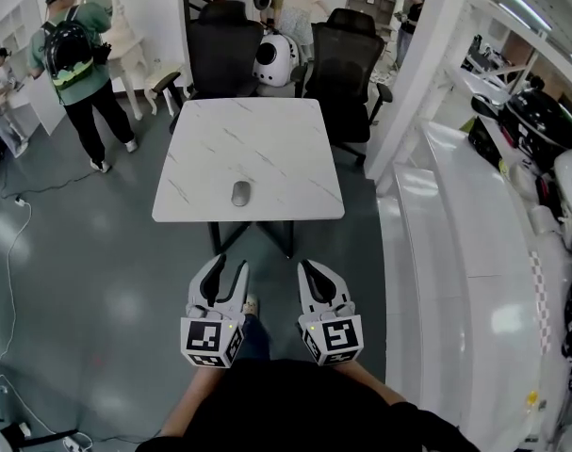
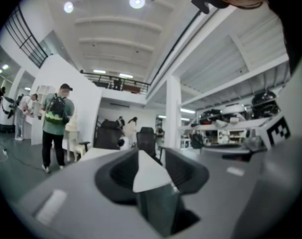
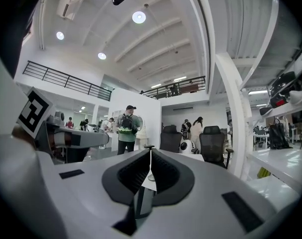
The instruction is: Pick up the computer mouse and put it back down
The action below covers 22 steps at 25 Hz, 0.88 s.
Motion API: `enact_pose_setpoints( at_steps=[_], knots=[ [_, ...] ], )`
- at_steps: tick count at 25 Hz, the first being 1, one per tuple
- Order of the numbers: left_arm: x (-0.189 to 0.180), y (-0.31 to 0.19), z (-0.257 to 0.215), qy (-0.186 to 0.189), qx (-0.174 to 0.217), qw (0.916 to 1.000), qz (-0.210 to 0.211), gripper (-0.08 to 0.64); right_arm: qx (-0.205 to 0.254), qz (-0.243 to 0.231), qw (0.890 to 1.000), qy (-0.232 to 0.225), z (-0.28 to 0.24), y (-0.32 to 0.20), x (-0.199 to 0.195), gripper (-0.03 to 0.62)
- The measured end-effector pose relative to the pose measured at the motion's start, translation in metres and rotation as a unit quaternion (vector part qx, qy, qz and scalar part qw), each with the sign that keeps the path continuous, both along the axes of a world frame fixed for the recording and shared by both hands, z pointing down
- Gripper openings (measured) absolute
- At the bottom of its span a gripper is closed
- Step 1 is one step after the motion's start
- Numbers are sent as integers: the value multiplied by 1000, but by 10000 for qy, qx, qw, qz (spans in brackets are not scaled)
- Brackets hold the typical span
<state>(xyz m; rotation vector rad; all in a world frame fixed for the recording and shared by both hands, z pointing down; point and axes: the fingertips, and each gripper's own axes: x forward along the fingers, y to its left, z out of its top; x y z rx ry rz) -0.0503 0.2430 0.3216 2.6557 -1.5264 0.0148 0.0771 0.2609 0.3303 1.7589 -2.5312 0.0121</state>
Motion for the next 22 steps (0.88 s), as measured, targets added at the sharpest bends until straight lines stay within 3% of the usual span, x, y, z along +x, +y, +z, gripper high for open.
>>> enact_pose_setpoints(
  at_steps=[11,22],
  knots=[
    [-18,-170,18,-203,-213,9995,-91,176,-312,143,9994,-28,12,-163,-17,20],
    [-17,-280,44,-367,-530,9979,79,192,-699,399,9968,16,35,-280,-21,20]
  ],
)
